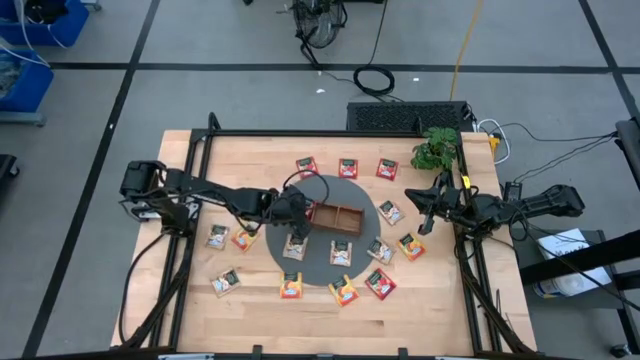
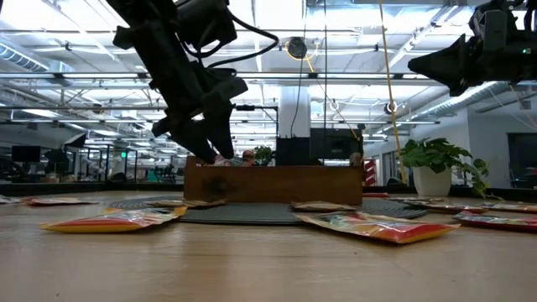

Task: Pick & Place Tea
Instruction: Put the red tea bag into the left section of the wooden organizer

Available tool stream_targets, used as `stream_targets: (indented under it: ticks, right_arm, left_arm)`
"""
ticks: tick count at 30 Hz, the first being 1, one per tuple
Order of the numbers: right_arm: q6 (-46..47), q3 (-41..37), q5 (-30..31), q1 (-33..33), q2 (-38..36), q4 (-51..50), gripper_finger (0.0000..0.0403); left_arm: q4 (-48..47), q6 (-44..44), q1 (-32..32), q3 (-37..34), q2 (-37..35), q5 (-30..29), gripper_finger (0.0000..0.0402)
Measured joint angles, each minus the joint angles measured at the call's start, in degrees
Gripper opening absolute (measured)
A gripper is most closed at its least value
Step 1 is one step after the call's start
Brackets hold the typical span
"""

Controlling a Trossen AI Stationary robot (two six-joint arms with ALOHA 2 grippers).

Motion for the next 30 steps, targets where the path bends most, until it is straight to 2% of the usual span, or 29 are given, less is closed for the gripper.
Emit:
stream_targets:
  ticks: [3, 5, 7, 11, 12, 16, 21, 30]
  right_arm:
    - [0.0, 0.0, 0.0, 0.0, 0.0, 0.0, 0.0004]
    - [0.0, 0.0, 0.0, 0.0, 0.0, 0.0, 0.0004]
    - [0.0, 0.0, 0.0, 0.0, 0.0, 0.0, 0.0004]
    - [0.0, 0.0, 0.0, 0.0, 0.1, 0.0, 0.0004]
    - [0.0, 0.0, 0.0, 0.0, 0.1, -0.1, 0.0004]
    - [0.0, 0.0, 0.0, 0.0, 0.1, 0.0, 0.0004]
    - [0.0, 0.0, 0.0, 0.0, 0.3, 0.8, 0.0004]
    - [0.0, 0.0, 0.0, 0.0, 0.4, 1.7, 0.0004]
  left_arm:
    - [1.5, 1.8, -0.7, -0.1, -0.4, 0.5, 0.0212]
    - [1.7, 2.9, -1.1, -0.1, -1.4, 0.6, 0.0193]
    - [3.3, 4.2, -1.4, -0.1, -1.9, 0.6, 0.0152]
    - [3.1, 7.4, -1.6, -0.1, -2.9, 1.7, 0.0033]
    - [3.3, 7.9, -1.5, 0.0, -3.0, 1.8, 0.0018]
    - [-0.4, 11.3, 0.7, -0.1, -4.0, 4.7, 0.0005]
    - [-2.0, 10.9, 4.9, 0.0, -3.6, 10.2, 0.0003]
    - [-2.8, 10.4, 6.9, -0.1, -2.8, 11.0, 0.0002]
